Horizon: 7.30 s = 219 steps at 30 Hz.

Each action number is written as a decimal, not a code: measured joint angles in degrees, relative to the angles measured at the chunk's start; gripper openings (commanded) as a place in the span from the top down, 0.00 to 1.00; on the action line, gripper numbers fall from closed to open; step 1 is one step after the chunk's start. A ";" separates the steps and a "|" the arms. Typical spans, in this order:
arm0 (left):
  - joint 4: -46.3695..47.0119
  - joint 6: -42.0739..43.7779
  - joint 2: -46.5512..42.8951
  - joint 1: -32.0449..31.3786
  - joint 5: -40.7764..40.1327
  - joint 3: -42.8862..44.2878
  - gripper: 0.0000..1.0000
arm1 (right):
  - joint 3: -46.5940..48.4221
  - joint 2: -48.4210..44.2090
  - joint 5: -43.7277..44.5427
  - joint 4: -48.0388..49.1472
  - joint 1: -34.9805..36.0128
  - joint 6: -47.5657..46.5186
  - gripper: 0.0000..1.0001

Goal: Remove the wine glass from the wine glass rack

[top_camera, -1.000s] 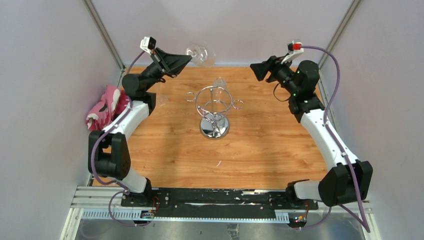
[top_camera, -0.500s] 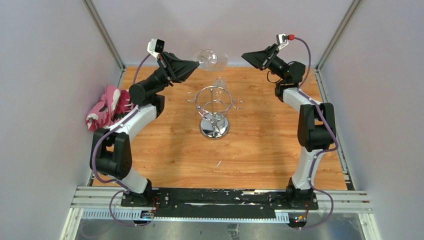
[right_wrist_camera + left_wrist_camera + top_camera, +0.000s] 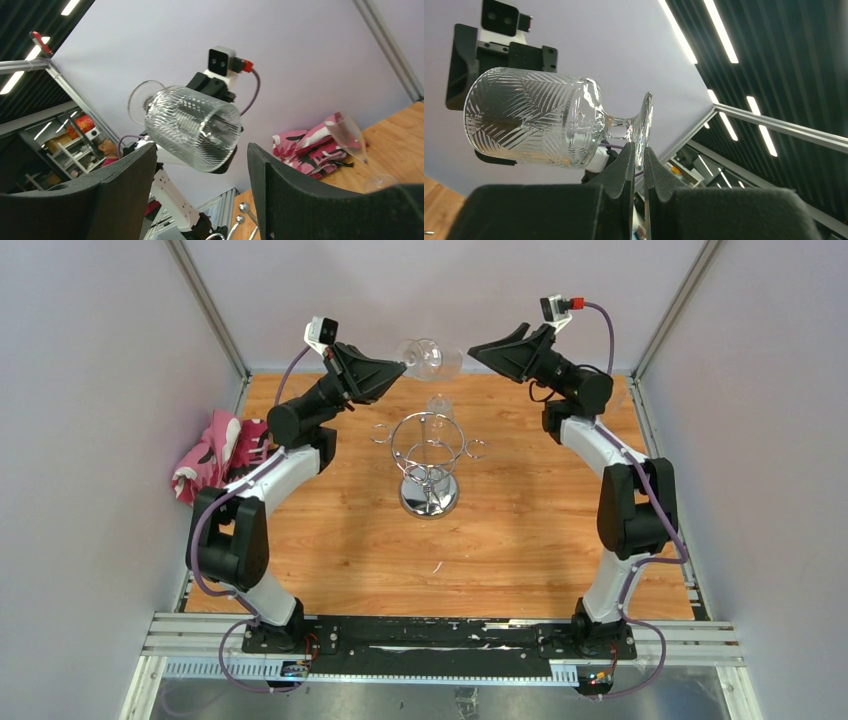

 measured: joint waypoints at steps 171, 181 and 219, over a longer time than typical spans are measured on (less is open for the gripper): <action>-114.38 93.57 -7.10 -11.21 -59.43 29.40 1.00 | 48.50 27.34 48.81 -143.86 -2.84 -97.50 0.60; -114.38 93.11 -6.99 -11.21 -59.41 29.40 1.00 | 49.09 16.24 50.90 -143.69 -2.80 -96.21 0.60; -111.12 91.43 -6.88 -11.21 -56.83 25.86 1.00 | 32.20 12.81 -3.21 -97.37 2.67 -61.02 0.68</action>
